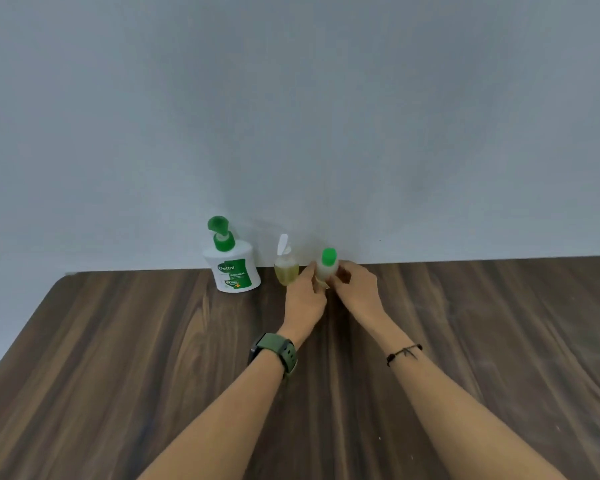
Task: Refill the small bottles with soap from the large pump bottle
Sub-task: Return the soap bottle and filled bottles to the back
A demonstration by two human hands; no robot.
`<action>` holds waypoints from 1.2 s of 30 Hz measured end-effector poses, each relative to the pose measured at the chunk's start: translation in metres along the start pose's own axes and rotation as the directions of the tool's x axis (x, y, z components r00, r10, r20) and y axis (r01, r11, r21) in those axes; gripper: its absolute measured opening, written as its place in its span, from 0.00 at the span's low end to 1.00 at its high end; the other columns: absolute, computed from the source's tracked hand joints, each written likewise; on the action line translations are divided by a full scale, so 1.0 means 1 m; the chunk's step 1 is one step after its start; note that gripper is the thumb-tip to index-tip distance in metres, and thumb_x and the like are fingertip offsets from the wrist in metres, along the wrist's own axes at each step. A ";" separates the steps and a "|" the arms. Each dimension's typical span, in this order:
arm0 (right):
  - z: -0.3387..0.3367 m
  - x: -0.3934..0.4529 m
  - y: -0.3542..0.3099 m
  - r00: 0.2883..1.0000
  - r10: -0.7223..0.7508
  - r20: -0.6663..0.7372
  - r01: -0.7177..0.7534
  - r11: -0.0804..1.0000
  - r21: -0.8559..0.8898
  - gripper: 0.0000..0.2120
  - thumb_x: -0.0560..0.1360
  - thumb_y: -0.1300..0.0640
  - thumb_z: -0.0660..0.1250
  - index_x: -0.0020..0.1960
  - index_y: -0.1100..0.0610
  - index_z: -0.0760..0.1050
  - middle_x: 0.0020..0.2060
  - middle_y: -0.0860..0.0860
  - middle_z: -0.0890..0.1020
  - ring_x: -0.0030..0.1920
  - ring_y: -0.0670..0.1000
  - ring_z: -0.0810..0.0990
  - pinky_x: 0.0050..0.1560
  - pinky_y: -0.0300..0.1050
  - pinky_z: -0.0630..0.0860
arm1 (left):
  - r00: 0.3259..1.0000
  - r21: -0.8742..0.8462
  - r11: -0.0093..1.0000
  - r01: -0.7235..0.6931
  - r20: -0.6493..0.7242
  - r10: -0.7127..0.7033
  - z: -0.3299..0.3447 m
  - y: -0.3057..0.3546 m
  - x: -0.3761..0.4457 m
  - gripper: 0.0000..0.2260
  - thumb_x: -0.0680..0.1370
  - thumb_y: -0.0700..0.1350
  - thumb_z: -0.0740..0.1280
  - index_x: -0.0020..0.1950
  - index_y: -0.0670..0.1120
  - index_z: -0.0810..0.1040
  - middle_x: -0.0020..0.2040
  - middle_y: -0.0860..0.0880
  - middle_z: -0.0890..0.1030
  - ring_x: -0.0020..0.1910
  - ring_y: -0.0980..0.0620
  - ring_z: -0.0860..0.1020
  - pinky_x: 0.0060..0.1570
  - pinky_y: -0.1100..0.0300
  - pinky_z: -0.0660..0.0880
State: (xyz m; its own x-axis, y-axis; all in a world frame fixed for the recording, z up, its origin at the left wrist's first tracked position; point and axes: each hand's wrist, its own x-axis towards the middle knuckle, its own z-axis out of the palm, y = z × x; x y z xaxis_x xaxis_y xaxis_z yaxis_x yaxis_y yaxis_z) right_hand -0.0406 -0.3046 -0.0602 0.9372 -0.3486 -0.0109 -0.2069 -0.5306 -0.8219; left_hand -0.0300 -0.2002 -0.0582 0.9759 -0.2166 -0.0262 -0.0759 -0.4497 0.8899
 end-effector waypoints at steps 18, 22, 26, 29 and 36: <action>-0.046 -0.216 0.019 0.844 0.119 0.523 -0.058 0.990 -0.132 0.12 0.73 0.64 0.64 0.56 0.59 0.77 0.44 0.54 0.82 0.41 0.48 0.79 0.47 0.35 0.73 | 0.899 -0.093 0.942 0.322 0.343 -0.273 -0.049 -0.033 -0.220 0.27 0.75 0.28 0.59 0.72 0.39 0.58 0.72 0.45 0.64 0.72 0.50 0.61 0.66 0.67 0.58; -0.067 -0.326 0.042 0.767 0.197 0.611 -0.162 0.980 -0.112 0.13 0.73 0.68 0.62 0.56 0.60 0.77 0.42 0.52 0.79 0.36 0.45 0.78 0.42 0.37 0.79 | 0.870 -0.134 0.895 0.425 0.336 -0.362 -0.066 -0.037 -0.343 0.23 0.75 0.25 0.58 0.69 0.38 0.64 0.65 0.45 0.71 0.66 0.52 0.68 0.66 0.63 0.63; -0.076 -0.406 0.058 0.773 0.206 0.600 -0.235 0.972 -0.032 0.17 0.70 0.70 0.63 0.57 0.59 0.77 0.44 0.52 0.79 0.35 0.41 0.76 0.40 0.30 0.76 | 0.899 -0.076 0.901 0.427 0.140 -0.414 -0.063 -0.045 -0.431 0.21 0.74 0.26 0.60 0.64 0.41 0.70 0.57 0.46 0.78 0.58 0.51 0.76 0.59 0.67 0.71; -0.072 -0.439 0.059 0.780 0.178 0.600 -0.223 0.975 0.001 0.20 0.71 0.66 0.66 0.62 0.54 0.74 0.49 0.50 0.79 0.42 0.44 0.77 0.43 0.27 0.73 | 0.896 -0.027 0.896 0.443 0.057 -0.441 -0.049 -0.045 -0.467 0.22 0.73 0.28 0.62 0.63 0.46 0.72 0.52 0.50 0.79 0.52 0.53 0.77 0.51 0.73 0.73; -0.040 -0.441 0.039 0.866 0.023 0.500 -0.091 0.989 0.114 0.22 0.71 0.64 0.67 0.64 0.53 0.73 0.55 0.51 0.77 0.52 0.47 0.79 0.58 0.39 0.75 | 0.911 0.075 0.919 0.388 -0.185 -0.370 -0.021 -0.027 -0.466 0.17 0.73 0.34 0.67 0.60 0.45 0.74 0.50 0.50 0.76 0.45 0.60 0.75 0.50 0.64 0.73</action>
State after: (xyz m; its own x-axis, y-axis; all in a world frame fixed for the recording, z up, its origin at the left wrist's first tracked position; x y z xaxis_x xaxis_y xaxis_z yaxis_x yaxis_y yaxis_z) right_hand -0.4733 -0.2027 -0.0649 0.9472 0.0721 -0.3125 -0.2585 -0.4052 -0.8769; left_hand -0.4787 -0.0690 -0.0601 0.9545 0.1293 -0.2686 0.2937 -0.5625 0.7729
